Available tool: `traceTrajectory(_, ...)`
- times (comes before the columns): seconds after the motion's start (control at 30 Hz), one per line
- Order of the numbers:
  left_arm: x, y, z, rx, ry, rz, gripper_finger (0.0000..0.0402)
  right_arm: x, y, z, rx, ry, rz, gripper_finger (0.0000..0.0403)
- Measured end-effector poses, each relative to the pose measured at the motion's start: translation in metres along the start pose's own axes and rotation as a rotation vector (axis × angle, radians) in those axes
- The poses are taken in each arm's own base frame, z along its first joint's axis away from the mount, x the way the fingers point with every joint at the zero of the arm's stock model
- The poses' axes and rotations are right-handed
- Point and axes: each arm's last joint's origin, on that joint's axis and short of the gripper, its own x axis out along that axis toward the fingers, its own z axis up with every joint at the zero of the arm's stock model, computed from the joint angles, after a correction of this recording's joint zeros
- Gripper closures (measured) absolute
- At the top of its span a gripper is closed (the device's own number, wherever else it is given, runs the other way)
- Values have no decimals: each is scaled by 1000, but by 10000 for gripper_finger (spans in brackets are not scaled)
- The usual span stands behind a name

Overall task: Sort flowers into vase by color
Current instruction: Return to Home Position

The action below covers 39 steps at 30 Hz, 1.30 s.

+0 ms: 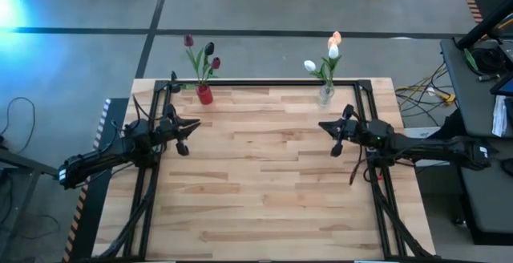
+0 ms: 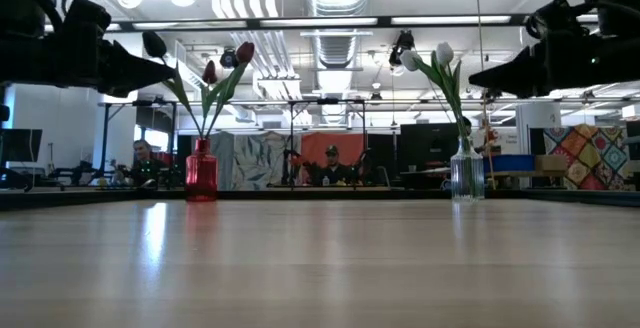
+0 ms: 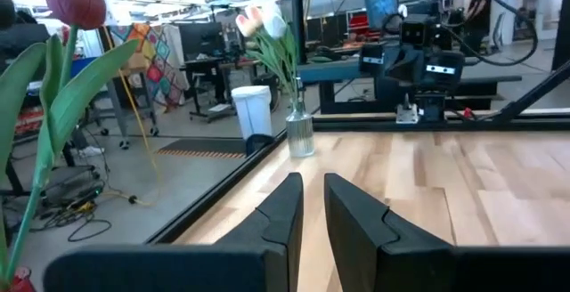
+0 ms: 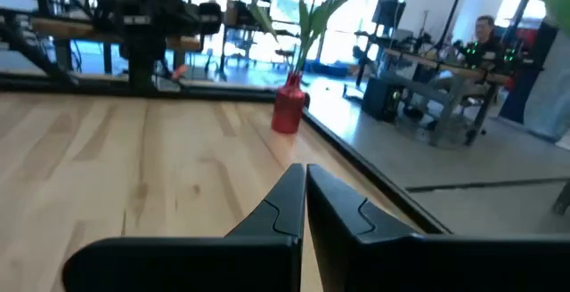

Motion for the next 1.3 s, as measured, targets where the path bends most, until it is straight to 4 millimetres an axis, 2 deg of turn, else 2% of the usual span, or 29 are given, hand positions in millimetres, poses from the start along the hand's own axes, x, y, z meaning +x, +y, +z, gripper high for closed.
traceTrajectory(0.13,0,1,0,-12,0,34,366,-12,-3,10,-10,-97,-27,394)
traceTrajectory(0.33,0,1,1,-45,-4,48,366,-28,-5,12,10,-149,-36,394)
traceTrajectory(0.57,0,3,2,-54,-17,81,366,-27,-6,14,1,-170,-43,394)
traceTrajectory(0.87,2,2,-3,-89,37,78,366,-25,-4,6,-11,-87,-28,394)
traceTrajectory(1.3,3,2,-2,-85,58,76,366,-25,-4,6,-10,-82,-27,394)
